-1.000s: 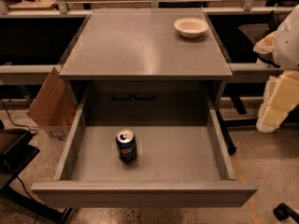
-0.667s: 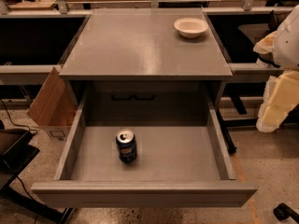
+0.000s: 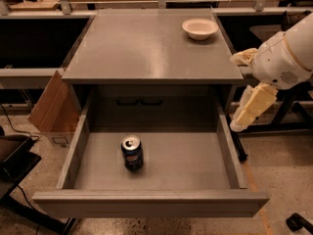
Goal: Pick pepsi can from top drawer and place on counter
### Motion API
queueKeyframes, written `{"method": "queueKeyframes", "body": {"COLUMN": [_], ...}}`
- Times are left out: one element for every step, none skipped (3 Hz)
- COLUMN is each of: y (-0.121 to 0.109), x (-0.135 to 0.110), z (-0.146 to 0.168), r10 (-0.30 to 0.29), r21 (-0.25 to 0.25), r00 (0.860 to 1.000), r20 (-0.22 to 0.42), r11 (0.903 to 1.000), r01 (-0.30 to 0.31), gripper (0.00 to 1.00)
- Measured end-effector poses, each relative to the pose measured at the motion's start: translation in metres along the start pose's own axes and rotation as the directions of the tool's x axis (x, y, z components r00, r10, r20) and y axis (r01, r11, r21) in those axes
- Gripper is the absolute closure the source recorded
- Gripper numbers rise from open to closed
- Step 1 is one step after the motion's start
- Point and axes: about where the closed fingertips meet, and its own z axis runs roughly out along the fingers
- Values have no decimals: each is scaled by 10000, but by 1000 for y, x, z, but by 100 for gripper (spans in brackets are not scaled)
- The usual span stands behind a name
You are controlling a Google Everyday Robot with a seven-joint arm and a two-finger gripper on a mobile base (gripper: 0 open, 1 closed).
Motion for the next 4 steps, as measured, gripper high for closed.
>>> {"method": "queueKeyframes", "body": {"y": [-8,-7,3,-5], "x": [-8,-16,-19,-22], "z": [55,109,159,165], "r10": [-86,194,863,884], "r21": [-300,-358,-296,20], "r00": [9772,9177,8542,8484], "r20": [2124,3968,5128,5220], "r11": [9994,9993,9961,9945], "r01": [153,-56,-828,-1048], "gripper": [0,0,0,0]}}
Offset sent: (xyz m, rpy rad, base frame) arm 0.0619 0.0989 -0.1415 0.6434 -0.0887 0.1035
